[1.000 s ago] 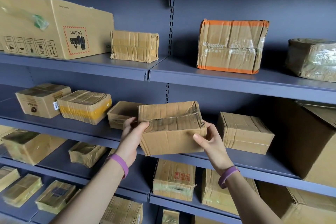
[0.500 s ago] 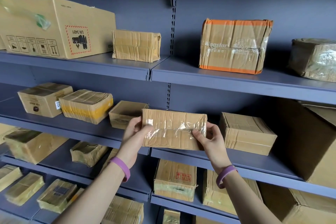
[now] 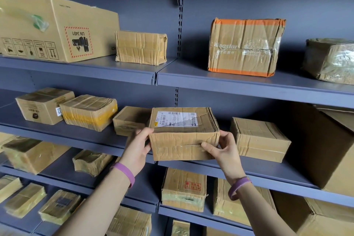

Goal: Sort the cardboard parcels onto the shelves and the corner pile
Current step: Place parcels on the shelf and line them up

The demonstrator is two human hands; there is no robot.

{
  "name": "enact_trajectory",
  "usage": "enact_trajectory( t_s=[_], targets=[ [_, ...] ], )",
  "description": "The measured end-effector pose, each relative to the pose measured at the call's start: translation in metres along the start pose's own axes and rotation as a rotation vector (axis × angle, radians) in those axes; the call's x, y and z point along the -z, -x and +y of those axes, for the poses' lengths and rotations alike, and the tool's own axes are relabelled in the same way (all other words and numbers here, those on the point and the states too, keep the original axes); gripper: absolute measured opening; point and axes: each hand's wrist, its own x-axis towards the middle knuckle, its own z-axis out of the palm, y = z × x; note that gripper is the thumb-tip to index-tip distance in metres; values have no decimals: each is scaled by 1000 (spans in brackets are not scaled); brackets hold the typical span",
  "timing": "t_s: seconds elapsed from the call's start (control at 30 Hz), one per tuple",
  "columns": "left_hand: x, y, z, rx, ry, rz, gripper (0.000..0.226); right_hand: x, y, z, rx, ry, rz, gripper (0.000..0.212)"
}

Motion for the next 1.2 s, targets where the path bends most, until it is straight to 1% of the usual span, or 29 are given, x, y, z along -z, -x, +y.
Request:
enact_trajectory(
  t_s=[0.07, 0.1, 0.17, 0.2, 0.23, 0.27, 0.37, 0.4, 0.47, 0.57, 0.6, 0.63, 0.7, 0.73, 0.77, 0.83, 0.87, 0.93, 0.97, 1.0, 1.07, 1.1, 1.2],
  targets=[
    [1, 0, -1, -11, 10, 11, 40, -1, 3, -1, -29, -34, 18, 57],
    [1, -1, -2, -18, 14, 23, 33, -2, 4, -3, -46, -46, 31, 61],
    [1, 0, -3, -26, 1, 50, 5, -4, 4, -2, -81, -74, 43, 81],
    [0, 2, -3, -35, -13, 64, 10, -4, 3, -1, -105, -90, 51, 90],
    [0, 3, -4, -52, -29, 68, 16, -4, 1, 0, -122, -106, 56, 93],
    [0, 3, -5, -75, -50, 64, 17, -4, 0, 1, -134, -113, 60, 94],
    [2, 5, -5, -125, -124, 54, 16, -3, -5, 2, -142, -66, 70, 106],
    [2, 4, -6, -136, -147, 52, 17, -2, -5, 2, -141, -42, 70, 103],
    [3, 3, -6, -167, -202, 33, 23, -1, -5, 2, -133, -2, 63, 87],
    [6, 4, -5, -193, -258, -29, 54, 0, -4, 1, -102, 16, 73, 49],
    [4, 4, -3, -192, -260, -53, 59, 1, -3, 1, -84, 24, 70, 41],
    [3, 5, -1, -184, -257, -70, 58, 2, -3, 1, -67, 33, 70, 38],
    [-7, 7, 5, -152, -230, -74, 43, 3, -2, 0, -33, 61, 69, 39],
    [-12, 7, 8, -122, -208, -49, 35, 4, -3, 0, -18, 77, 70, 41],
    [-18, 8, 12, -83, -192, -17, 33, 5, -4, 0, -8, 77, 68, 42],
    [-23, 4, 14, -36, -179, 8, 50, 7, -4, -1, -13, 50, 46, 43],
    [-24, 2, 15, -41, -186, 5, 56, 8, -4, -2, -20, 31, 34, 43],
    [-23, 0, 16, -57, -187, 29, 63, 9, -3, -5, -25, -9, 39, 43],
    [-21, -2, 14, -72, -189, 50, 64, 10, -3, -5, -22, -26, 50, 44],
    [-21, -3, 13, -95, -199, 62, 56, 11, -1, -5, -17, -30, 62, 51],
    [-21, -4, 11, -147, -238, 67, 30, 11, 1, -5, -22, -48, 75, 75],
    [-22, -3, 10, -169, -256, 68, 22, 11, 1, -6, -33, -72, 82, 77],
    [-23, -4, 8, -209, -311, 60, 22, 9, -3, -5, -35, -91, 91, 49]
  ],
)
